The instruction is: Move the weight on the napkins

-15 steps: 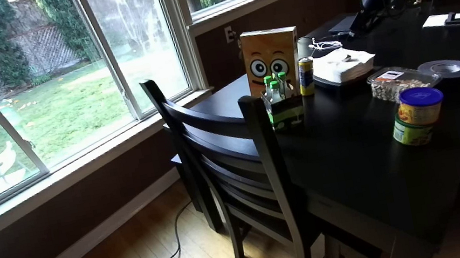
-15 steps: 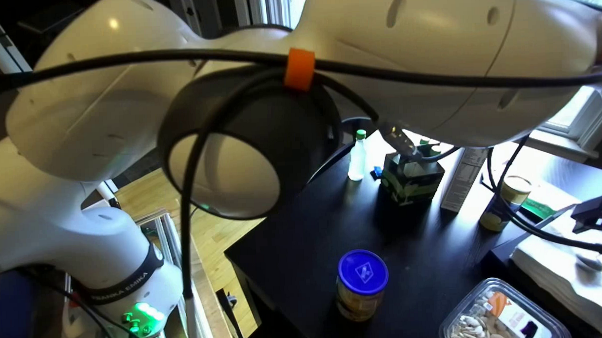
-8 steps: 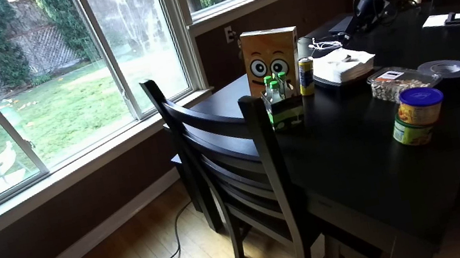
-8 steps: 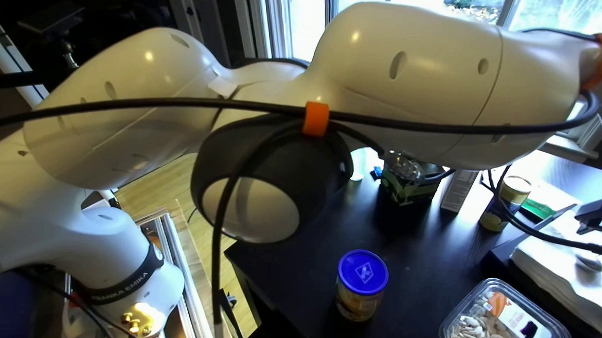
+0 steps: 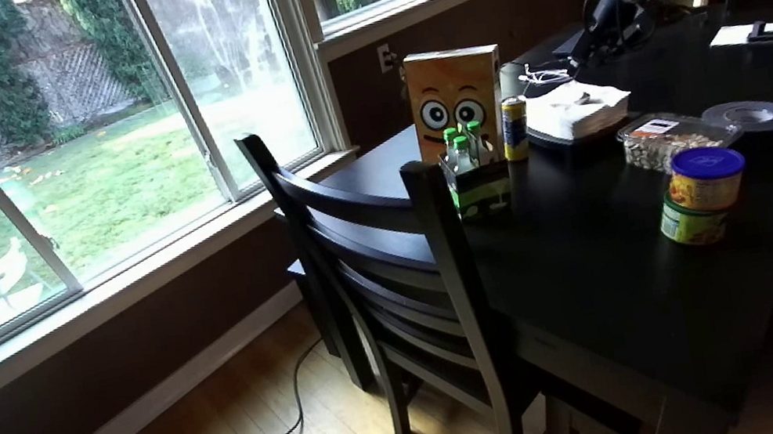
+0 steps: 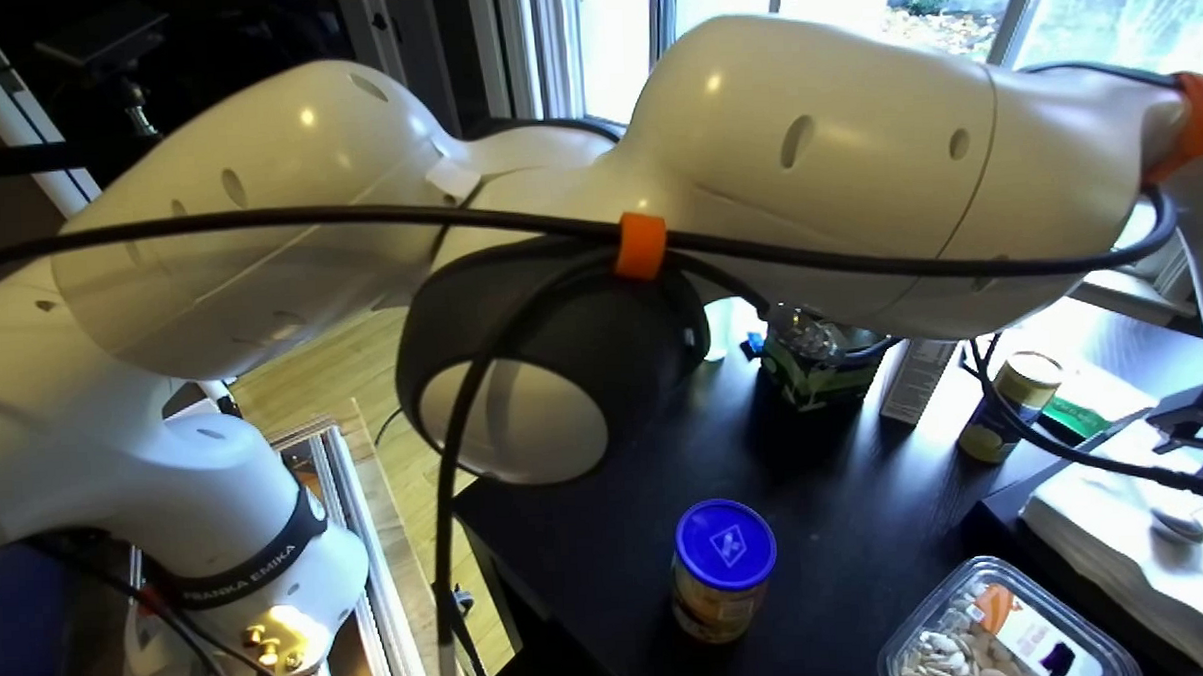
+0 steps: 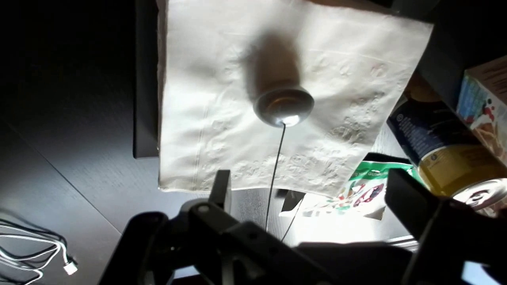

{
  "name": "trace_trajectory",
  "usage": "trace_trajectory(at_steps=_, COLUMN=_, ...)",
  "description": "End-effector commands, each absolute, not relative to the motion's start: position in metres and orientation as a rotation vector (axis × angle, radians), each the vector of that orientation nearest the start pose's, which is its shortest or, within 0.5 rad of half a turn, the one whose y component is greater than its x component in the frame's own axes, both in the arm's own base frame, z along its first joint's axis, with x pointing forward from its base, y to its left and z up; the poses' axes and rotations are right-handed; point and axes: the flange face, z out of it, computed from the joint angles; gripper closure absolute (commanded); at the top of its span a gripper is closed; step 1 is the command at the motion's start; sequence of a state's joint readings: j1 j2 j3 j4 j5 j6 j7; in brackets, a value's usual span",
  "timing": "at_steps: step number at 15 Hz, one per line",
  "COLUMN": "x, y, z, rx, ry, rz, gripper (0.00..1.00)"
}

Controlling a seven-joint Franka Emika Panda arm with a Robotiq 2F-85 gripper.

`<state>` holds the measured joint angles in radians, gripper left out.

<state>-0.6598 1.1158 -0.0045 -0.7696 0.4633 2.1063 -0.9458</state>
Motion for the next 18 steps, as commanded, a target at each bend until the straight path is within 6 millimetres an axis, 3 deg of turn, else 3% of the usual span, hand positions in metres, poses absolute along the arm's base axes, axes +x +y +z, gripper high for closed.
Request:
trace_trajectory(at_steps=1, x=0.675, y=-0.479, z=0.26, rx=-2.886, ry=-0.049, rz=-0.737, gripper=0.0)
trace_trajectory(at_steps=2, x=0.677, y=-0.477, z=0.256, rx=-2.88, ry=-0.024, rz=-0.759, gripper=0.0)
trace_trajectory(at_steps=3, x=0.679, y=-0.478, z=0.253, rx=-2.885, ry=-0.004, rz=-0.782, gripper=0.25)
trace_trajectory(at_steps=4, x=0.68, y=-0.478, z=0.25, rx=-2.886, ry=0.01, rz=-0.792, gripper=0.26)
trace_trajectory(at_steps=8, x=0.682, y=-0.479, z=0.241, rx=-2.893, ry=0.053, rz=-0.835, gripper=0.56)
trace_trajectory(at_steps=12, x=0.681, y=-0.481, z=0.249, rx=-2.911, ry=0.067, rz=-0.832, gripper=0.84)
trace_trajectory(at_steps=18, x=0.68, y=-0.483, z=0.253, rx=-2.945, ry=0.042, rz=-0.807, gripper=0.95)
